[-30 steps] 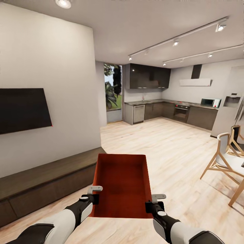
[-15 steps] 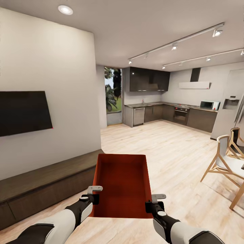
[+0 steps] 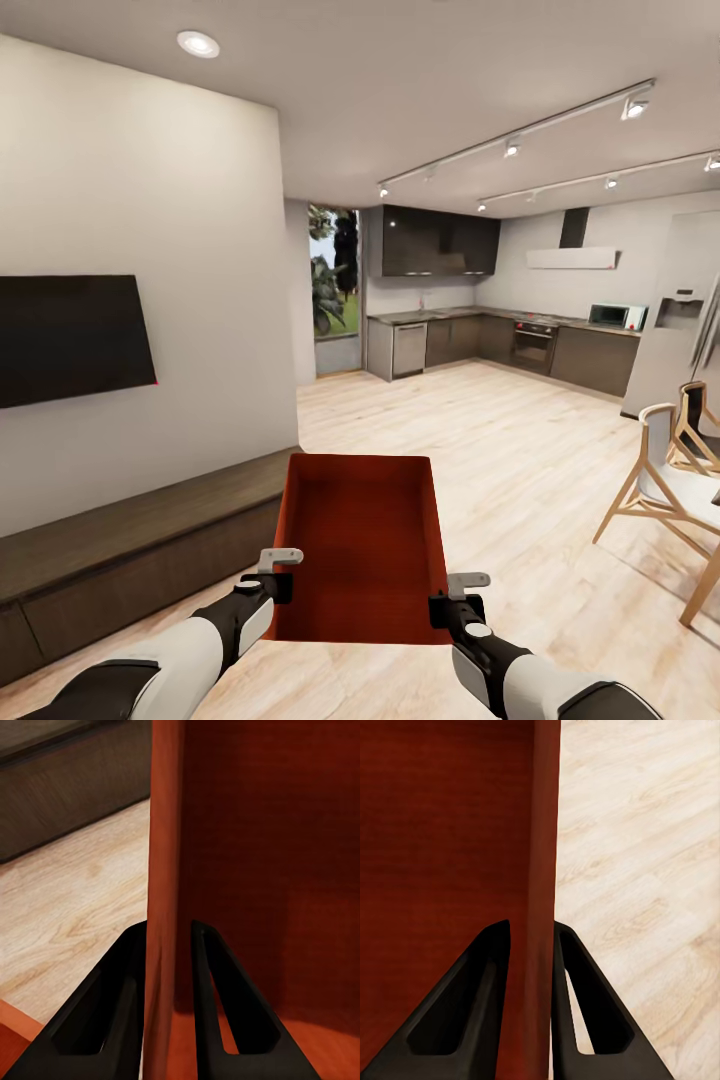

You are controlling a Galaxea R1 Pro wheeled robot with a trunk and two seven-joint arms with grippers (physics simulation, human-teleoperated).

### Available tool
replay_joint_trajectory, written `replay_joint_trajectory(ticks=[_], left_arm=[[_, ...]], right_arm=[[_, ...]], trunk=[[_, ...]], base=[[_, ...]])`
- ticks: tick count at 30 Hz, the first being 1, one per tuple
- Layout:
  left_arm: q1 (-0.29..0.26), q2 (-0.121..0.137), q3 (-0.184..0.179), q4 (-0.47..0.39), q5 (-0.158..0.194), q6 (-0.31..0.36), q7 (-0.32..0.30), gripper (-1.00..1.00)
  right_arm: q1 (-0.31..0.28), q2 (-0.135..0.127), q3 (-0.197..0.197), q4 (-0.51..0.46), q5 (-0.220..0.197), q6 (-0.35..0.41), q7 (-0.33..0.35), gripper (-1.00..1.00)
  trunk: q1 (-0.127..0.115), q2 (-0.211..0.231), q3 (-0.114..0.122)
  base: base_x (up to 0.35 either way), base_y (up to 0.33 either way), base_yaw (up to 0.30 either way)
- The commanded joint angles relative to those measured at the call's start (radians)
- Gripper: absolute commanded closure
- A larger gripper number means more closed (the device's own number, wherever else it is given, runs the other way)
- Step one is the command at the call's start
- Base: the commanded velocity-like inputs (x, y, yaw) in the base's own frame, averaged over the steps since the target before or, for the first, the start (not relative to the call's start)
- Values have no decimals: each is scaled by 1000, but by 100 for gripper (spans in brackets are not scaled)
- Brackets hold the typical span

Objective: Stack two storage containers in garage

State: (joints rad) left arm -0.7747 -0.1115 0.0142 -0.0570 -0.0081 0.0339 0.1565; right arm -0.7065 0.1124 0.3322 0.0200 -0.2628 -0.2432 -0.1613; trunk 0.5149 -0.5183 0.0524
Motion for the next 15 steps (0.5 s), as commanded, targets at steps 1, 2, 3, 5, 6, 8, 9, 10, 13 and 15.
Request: replay_joint_trajectory(ticks=[1, 2, 3, 5, 6, 8, 9, 10, 13, 15], left_arm=[[0, 33, 44, 2, 0, 4, 11, 100], [0, 33, 44, 2, 0, 4, 11, 100], [0, 33, 44, 2, 0, 4, 11, 100], [0, 33, 44, 2, 0, 4, 11, 100], [0, 33, 44, 2, 0, 4, 11, 100], [0, 33, 44, 2, 0, 4, 11, 100], [0, 33, 44, 2, 0, 4, 11, 100], [0, 33, 44, 2, 0, 4, 11, 100], [0, 33, 44, 2, 0, 4, 11, 100], [0, 33, 44, 2, 0, 4, 11, 100]], right_arm=[[-1, 0, -4, 0, -13, -100, -4, 100], [-1, 0, -4, 0, -13, -100, -4, 100], [-1, 0, -4, 0, -13, -100, -4, 100], [-1, 0, -4, 0, -13, -99, -4, 100], [-1, 0, -4, 0, -13, -99, -4, 100], [-1, 0, -4, 0, -13, -99, -4, 100], [-1, 0, -4, 0, -13, -99, -4, 100], [-1, 0, -4, 0, -13, -99, -4, 100], [-1, -1, -4, 0, -13, -98, -4, 100], [-1, -1, -4, 0, -13, -98, -4, 100]], trunk=[[0, -1, 0], [0, -1, 0], [0, -1, 0], [0, -1, 0], [0, -1, 0], [0, -1, 0], [0, -1, 0], [0, -1, 0], [0, -1, 0], [0, -1, 0]], base=[[0, 0, 0], [0, 0, 0], [0, 0, 0], [0, 0, 0], [0, 0, 0], [0, 0, 0], [0, 0, 0], [0, 0, 0], [0, 0, 0], [0, 0, 0]])
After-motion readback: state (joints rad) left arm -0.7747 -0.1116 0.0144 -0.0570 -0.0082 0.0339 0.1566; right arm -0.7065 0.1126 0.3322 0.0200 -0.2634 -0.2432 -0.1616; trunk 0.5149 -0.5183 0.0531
